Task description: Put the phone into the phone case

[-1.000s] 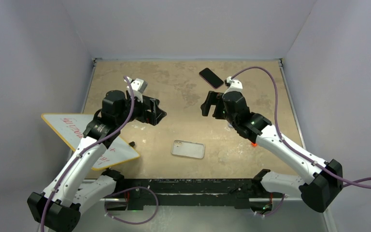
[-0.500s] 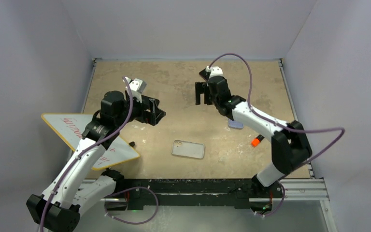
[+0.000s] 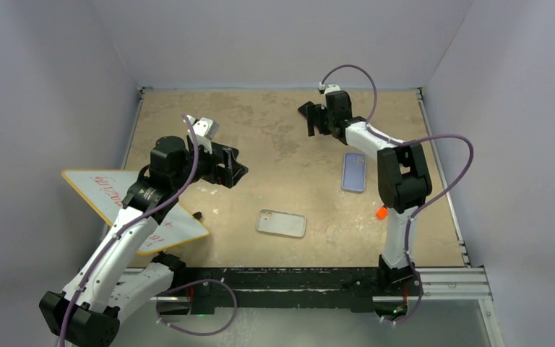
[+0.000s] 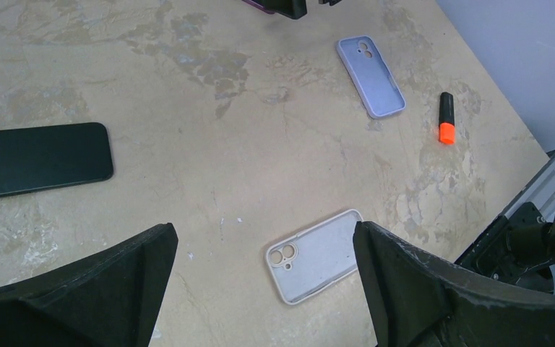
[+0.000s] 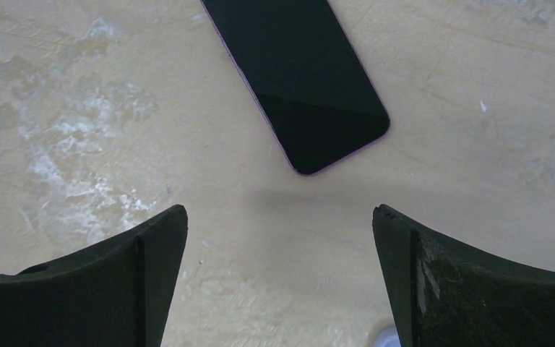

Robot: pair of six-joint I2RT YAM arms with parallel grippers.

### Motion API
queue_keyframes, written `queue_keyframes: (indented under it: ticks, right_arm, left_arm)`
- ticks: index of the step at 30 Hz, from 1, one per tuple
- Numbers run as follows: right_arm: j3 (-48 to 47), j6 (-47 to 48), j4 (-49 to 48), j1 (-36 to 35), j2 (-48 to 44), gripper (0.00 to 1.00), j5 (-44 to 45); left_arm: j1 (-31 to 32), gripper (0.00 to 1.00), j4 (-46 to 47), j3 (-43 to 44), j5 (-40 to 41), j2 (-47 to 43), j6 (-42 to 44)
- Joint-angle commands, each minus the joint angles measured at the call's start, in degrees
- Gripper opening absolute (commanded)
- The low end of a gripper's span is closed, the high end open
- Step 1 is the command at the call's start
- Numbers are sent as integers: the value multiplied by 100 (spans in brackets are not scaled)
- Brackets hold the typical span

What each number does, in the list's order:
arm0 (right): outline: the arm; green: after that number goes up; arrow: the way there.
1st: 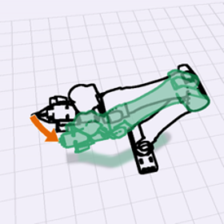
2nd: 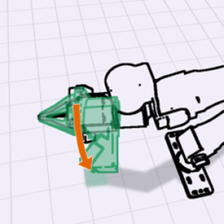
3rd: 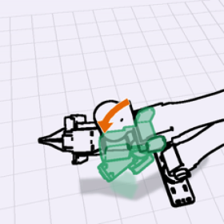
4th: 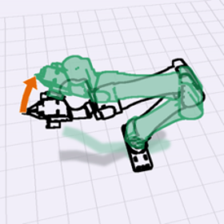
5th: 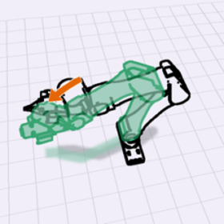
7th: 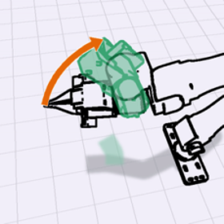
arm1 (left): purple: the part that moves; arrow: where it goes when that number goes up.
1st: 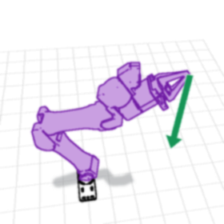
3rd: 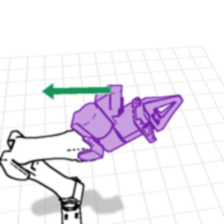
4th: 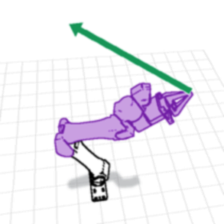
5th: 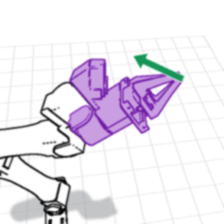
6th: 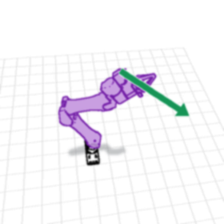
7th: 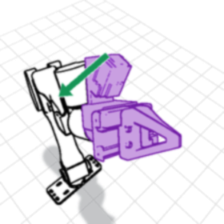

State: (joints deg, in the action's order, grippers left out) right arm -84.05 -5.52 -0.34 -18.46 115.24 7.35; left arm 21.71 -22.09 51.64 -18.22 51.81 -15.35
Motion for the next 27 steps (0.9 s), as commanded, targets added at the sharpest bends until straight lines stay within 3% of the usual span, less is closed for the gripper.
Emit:
queue_keyframes:
  ticks: [1, 19, 27]
  right_arm:
    - [-498, 332, 2, 257, 340, 99, -527]
    - [-2583, 1209, 844, 545, 2090, 99, -1149]
    - [-2959, 1194, 887, 541, 2467, 98, -1158]
  left_arm:
    - [-18, 98, 74, -23, 28, -41, 120]
    - [-18, 98, 3, 4, 262, 302, 156]
    - [-18, 98, 21, 3, 262, 363, 163]
